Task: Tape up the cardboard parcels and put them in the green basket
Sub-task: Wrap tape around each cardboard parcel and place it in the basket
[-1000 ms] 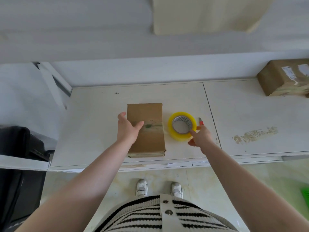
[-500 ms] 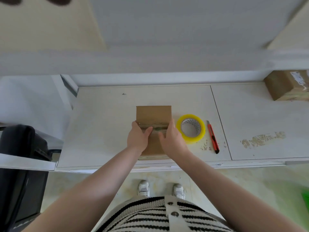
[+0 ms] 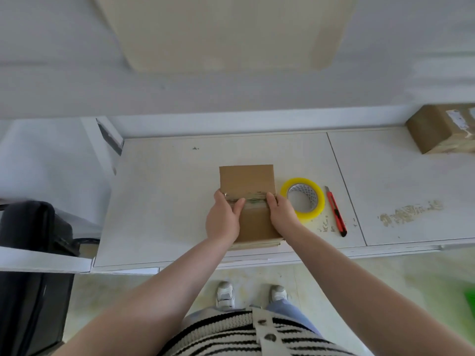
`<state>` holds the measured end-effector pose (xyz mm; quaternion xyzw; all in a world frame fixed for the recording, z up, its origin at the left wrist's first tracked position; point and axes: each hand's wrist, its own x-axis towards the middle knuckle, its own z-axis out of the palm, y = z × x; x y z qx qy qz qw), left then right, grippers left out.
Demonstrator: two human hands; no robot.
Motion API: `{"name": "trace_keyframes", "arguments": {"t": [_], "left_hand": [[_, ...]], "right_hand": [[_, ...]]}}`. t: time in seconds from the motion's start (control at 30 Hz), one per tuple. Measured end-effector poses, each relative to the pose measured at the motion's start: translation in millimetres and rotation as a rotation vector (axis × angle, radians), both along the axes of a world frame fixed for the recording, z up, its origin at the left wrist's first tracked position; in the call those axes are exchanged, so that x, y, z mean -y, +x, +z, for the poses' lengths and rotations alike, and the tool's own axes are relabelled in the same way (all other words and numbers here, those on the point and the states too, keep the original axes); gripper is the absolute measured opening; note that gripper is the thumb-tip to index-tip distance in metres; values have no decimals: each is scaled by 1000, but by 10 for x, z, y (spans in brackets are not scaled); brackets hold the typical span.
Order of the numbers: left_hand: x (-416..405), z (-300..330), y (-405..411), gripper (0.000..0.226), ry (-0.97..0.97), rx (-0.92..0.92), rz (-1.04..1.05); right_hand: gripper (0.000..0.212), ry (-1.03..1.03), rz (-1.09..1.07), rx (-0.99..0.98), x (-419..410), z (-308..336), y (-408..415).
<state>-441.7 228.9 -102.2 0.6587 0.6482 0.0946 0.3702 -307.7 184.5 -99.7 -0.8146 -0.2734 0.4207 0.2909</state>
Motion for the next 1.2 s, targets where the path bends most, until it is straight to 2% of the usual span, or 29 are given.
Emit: {"name": "trace_keyframes", "arguments": {"t": [0.13,0.2,0.27,0.33,0.37,0.47,0.57,0.7,0.77,0.83,0.87,0.93,0.97,1.03,1.07,1.13,1.2], "left_hand": [[3,22,-22,44,-5,-15,-40],[-19,50,3,53,-35,-74,-68],[-63,64,86,69,182,-253,-178],[-111,69,227,74,451,-299,-330],[-136,69,302,75,489,-310,-417],[-213,-52,414,72,466,-409,-598],[-256,-109,371,71,462,-440,-643],[-299,-82,199,83,432,-465,-559],[-267,-57,72,86,382,-484,-491],[-252,-24,-54,85,310,-390,-409],[-260,27,-102,83,255,-293,-354],[-315,131,-135,78,65,8,-190],[-341,203,-129,77,-124,229,-91],[-346,324,-136,86,-584,705,87],[-327,377,-140,90,-718,816,127],[-264,417,-98,84,-711,816,126],[-220,361,10,74,-527,677,135]], "right_hand": [[46,3,7,15,5,-12,-14],[48,0,12,20,5,-14,-5],[48,-4,22,29,7,-19,-3],[45,2,28,33,8,-29,4],[44,8,33,34,9,-30,16],[42,22,67,39,22,-29,40],[40,23,85,33,32,-3,64],[39,32,89,-1,60,19,72],[38,36,19,-180,76,67,48],[38,40,-66,-357,70,152,25],[34,64,-81,-384,65,178,18],[20,175,-94,-287,55,215,3],[21,243,-105,-214,45,251,-14],[49,308,-49,-54,8,305,-53],[61,278,6,40,-28,323,-69],[67,145,57,167,-76,328,-110],[55,90,24,106,-99,317,-163]]}}
